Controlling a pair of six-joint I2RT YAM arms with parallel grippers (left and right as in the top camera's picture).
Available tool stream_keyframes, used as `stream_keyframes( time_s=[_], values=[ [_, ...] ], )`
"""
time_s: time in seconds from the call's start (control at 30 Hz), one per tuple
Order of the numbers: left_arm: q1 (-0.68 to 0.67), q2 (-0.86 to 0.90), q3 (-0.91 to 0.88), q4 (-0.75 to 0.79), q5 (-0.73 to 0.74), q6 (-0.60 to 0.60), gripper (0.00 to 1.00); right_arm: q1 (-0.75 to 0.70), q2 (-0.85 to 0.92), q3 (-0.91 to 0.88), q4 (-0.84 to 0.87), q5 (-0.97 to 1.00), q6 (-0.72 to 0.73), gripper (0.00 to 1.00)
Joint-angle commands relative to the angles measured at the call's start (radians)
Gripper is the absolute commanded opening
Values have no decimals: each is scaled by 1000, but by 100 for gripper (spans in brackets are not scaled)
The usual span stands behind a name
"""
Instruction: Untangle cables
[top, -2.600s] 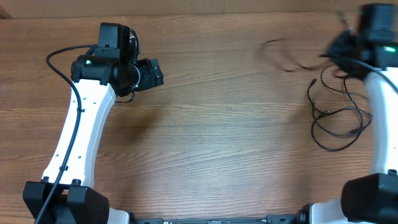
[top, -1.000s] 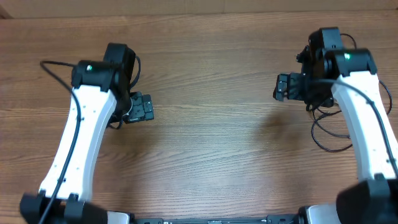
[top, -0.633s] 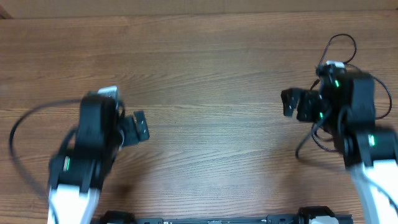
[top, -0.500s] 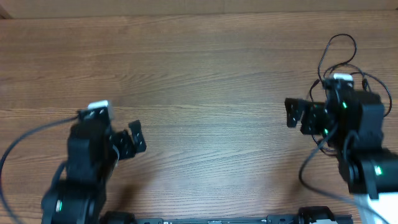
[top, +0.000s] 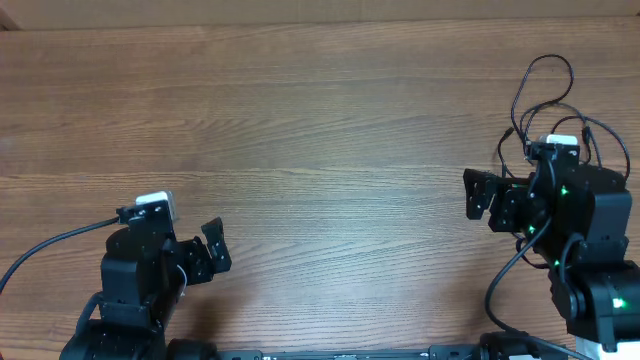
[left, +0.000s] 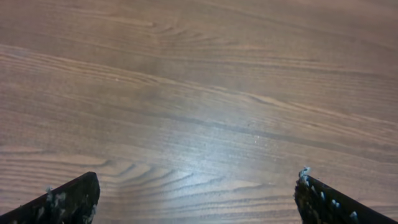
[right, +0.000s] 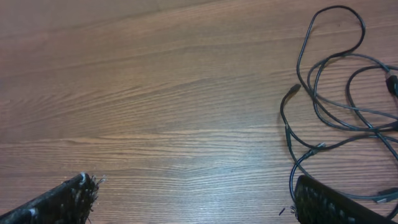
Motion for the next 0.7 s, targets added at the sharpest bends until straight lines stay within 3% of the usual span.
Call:
stream_keyframes(
  time_s=[0.0, 0.4, 0.67],
  values=[
    [-7, -2, -10, -5, -2, -5, 100, -3, 11, -8, 5, 13, -7, 100],
    [-7, -2, -10, -5, -2, -5, 100, -3, 86, -12, -7, 13, -7, 100],
    [-7, -2, -10, -5, -2, -5, 99, -3, -85, -52, 29, 46, -68, 100]
  ],
)
